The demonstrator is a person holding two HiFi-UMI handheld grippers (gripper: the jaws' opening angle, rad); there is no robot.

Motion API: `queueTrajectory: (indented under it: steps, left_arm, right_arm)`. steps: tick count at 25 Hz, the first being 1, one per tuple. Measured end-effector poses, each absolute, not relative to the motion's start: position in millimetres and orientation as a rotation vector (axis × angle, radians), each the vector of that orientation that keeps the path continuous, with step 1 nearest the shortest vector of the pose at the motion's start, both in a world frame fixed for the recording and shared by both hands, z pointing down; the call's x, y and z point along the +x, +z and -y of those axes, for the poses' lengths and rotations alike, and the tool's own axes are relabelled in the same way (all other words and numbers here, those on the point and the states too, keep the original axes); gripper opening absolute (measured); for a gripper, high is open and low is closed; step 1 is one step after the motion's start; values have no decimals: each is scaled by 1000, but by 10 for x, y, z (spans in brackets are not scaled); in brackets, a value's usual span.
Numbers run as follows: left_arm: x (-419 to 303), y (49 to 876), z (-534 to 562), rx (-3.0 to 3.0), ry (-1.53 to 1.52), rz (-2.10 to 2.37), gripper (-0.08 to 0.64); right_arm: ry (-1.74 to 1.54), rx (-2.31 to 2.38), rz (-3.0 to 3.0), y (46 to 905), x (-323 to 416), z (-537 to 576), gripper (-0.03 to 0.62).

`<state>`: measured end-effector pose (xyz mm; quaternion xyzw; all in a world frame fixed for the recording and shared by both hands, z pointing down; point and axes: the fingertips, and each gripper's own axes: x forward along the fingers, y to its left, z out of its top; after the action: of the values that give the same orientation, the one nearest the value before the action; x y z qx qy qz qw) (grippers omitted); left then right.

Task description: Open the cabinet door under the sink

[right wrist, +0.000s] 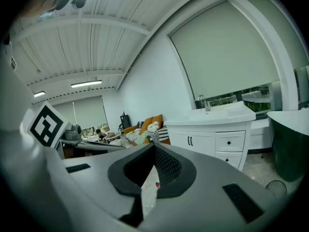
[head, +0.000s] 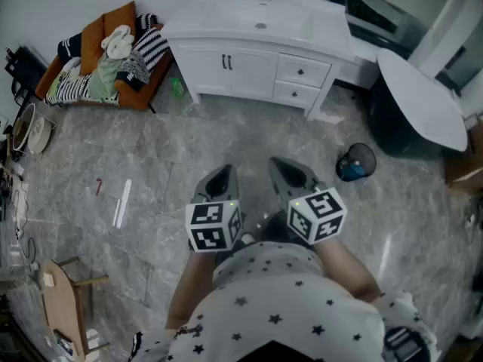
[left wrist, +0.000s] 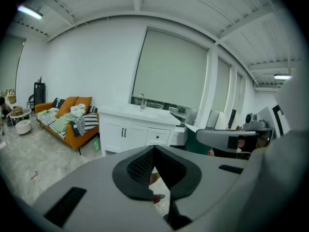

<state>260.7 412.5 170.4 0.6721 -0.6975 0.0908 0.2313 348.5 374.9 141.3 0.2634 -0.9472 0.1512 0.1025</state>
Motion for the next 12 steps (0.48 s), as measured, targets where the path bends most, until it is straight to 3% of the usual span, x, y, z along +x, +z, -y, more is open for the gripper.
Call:
queueTrajectory:
  steps: [12]
  left_arm:
    - [2651,1741,-4403,1822,236,1927,5]
  right_arm:
    - [416,738,2784,1450,3520,-4048,5]
